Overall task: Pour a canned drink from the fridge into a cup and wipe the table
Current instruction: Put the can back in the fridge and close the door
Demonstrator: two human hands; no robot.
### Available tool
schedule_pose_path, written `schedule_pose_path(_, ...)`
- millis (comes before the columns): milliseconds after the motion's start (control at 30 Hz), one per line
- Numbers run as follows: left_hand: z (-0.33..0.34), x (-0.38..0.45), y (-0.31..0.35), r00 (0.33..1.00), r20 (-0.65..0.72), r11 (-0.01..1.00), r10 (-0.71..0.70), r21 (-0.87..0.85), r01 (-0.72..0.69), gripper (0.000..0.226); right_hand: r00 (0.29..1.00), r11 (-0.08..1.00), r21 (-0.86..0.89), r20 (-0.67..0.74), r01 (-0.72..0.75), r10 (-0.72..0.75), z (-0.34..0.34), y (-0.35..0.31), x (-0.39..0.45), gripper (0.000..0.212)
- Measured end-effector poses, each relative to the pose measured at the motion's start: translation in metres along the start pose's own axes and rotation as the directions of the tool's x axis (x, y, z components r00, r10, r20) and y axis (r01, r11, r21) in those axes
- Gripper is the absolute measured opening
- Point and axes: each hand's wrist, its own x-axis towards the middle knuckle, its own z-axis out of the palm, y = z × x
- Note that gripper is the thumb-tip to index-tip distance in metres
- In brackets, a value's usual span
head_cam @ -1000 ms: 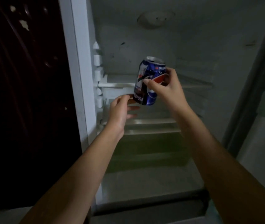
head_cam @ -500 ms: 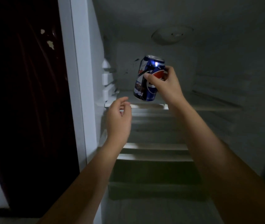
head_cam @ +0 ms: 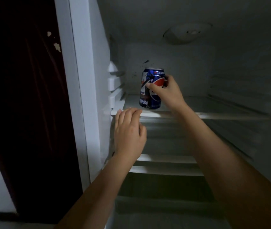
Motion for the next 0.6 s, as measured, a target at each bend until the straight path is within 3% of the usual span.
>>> schedule_pose_path(133,0.0029,-0.0002,-0.0026,1.000,-0.016,1.000,0.019,0.005,-0.019,0.050,1.000,1.000,-0.007,0.016,-0.020,0.020,0.0027,0.0016,0.0050,0.052)
schedule_pose_path(267,0.0041,0.0001,-0.0054,1.000,-0.020,1.000,0.016,-0.021,-0.016,0.043,1.000,1.000,-0.016,0.020,-0.021,0.022,0.0044,0.0025,0.0073,0.063)
schedule_pose_path(433,0.0030,-0.0001,-0.0052,0.999,-0.021,0.999,0.035,-0.013,-0.035,0.047,0.999,0.999,-0.023,0.033,-0.026,0.026,0.0034,0.0021,0.0062,0.057)
schedule_pose_path(600,-0.0038,-0.0011,-0.0040,0.998,0.035,0.999,0.050,-0.013,-0.049,0.049,0.999,0.998,-0.060,0.031,-0.017,0.019,-0.0032,-0.0014,0.0011,0.071)
